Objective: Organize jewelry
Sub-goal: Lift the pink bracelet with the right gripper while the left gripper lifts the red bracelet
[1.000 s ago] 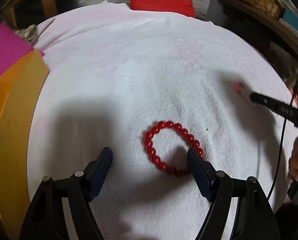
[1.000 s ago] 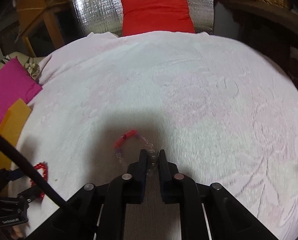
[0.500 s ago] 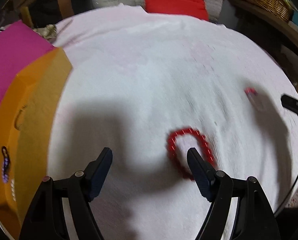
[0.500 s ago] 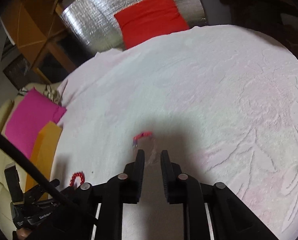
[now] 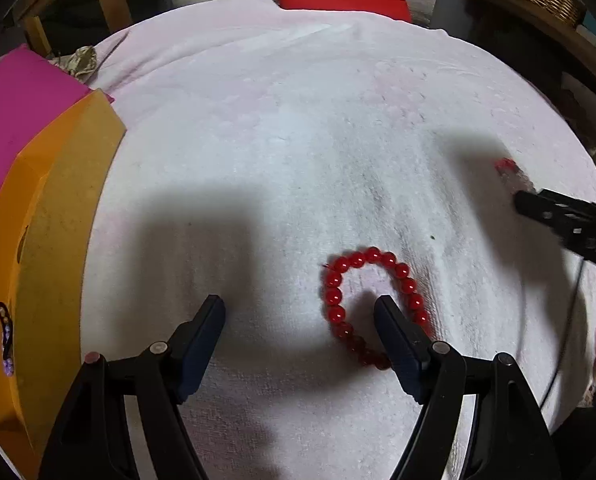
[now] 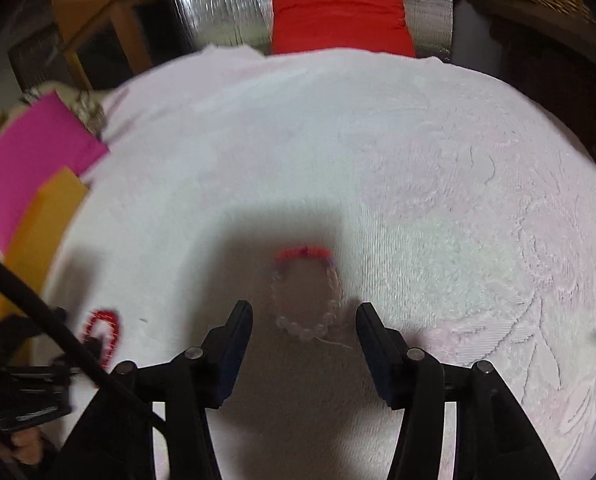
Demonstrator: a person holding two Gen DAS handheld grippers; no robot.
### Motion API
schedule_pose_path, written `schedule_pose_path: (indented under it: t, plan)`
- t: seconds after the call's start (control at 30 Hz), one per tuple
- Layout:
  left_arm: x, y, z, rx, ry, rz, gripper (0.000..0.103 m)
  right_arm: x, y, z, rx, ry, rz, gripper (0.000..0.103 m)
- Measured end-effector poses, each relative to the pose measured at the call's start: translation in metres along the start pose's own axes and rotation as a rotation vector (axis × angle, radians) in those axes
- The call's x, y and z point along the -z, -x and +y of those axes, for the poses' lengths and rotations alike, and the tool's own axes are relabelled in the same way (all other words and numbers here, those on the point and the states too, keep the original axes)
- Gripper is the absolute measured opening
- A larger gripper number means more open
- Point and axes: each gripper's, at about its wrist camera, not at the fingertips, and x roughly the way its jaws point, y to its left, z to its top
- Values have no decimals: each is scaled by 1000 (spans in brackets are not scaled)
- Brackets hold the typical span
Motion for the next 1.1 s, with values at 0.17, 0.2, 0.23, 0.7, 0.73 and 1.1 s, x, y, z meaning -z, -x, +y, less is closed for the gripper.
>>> schedule_pose_path:
  t: [0.17, 0.2, 0.23, 0.7, 0.73, 1.1]
  plan:
    - [2, 4, 0, 39, -23, -22, 62, 1, -4, 7, 68, 41, -43, 25]
    - [3, 7, -1, 58, -26, -29, 55, 0, -3, 6, 68, 30, -51, 17]
    - [3, 8, -1, 77, -27, -37, 42, -1, -2, 7, 68, 24, -55, 14]
    - [-5, 24, 6, 92, -32, -171, 8, -7, 22, -29, -180, -174, -117, 10]
    - [-6, 24, 9, 92, -22, -172, 8, -7, 22, -32, -190, -194, -119, 10]
    - [-5, 15, 25, 117, 32, -97, 8, -13, 20, -40, -145, -214, -83, 17]
